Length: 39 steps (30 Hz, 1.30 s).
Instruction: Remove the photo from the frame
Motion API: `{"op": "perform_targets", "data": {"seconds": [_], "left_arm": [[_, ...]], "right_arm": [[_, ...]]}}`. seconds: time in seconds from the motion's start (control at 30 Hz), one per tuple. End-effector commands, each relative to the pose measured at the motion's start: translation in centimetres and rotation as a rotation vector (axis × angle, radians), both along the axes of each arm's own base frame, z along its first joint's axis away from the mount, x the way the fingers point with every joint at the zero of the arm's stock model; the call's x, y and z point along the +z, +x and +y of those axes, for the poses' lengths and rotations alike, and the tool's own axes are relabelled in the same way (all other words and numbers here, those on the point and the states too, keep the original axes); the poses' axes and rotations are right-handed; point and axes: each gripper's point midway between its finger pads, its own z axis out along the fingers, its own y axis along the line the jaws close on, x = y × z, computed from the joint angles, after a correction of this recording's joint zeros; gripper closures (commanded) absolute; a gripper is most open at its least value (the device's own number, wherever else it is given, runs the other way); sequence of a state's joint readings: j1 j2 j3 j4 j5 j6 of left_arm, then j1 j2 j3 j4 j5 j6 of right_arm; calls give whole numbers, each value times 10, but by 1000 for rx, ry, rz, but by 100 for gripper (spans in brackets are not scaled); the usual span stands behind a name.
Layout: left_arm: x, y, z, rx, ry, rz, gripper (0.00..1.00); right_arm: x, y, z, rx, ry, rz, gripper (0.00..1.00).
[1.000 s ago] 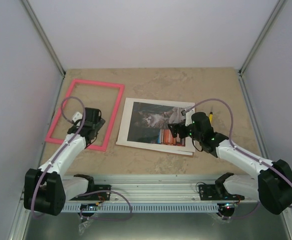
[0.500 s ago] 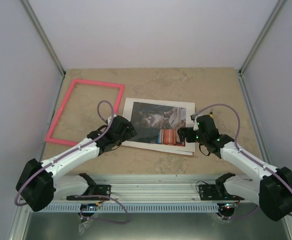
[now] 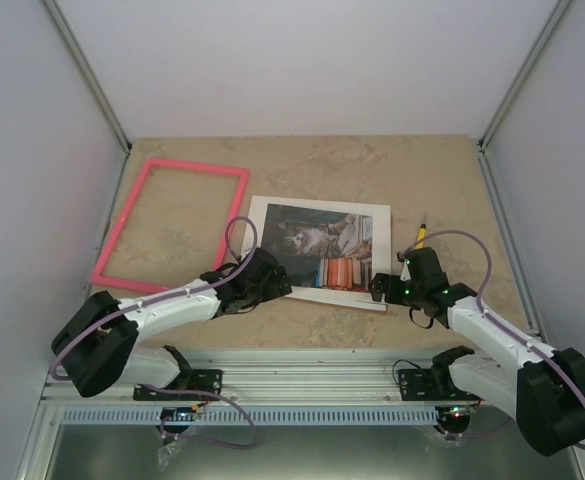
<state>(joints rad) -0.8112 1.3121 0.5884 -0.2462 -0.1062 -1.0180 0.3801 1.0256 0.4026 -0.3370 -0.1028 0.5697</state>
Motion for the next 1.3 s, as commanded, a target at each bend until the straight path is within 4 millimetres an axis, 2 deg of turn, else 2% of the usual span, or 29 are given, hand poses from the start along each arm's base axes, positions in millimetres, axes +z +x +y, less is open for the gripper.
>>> {"op": "perform_targets", "data": {"seconds": [0.0,0.27,0.6,0.8,1.27], "left_arm": [[3,6,-13,-25,-38,-23,1],[-5,9,-17,-28,-19,-4,1],[-3,14,-21,-34,-10,-6,1],[-1,17,-24,-40,-4,-14,1],[10,23,-28,-48,-10,-40,1]], "right_arm": [[-12,-13,6,13,69,64,2],[-12,-15,21,63,145,68,2],[12,-5,35,96,229,-7,2],[26,5,38,95,244,-54,2],[32,33,31,56,233,-110,2]]}}
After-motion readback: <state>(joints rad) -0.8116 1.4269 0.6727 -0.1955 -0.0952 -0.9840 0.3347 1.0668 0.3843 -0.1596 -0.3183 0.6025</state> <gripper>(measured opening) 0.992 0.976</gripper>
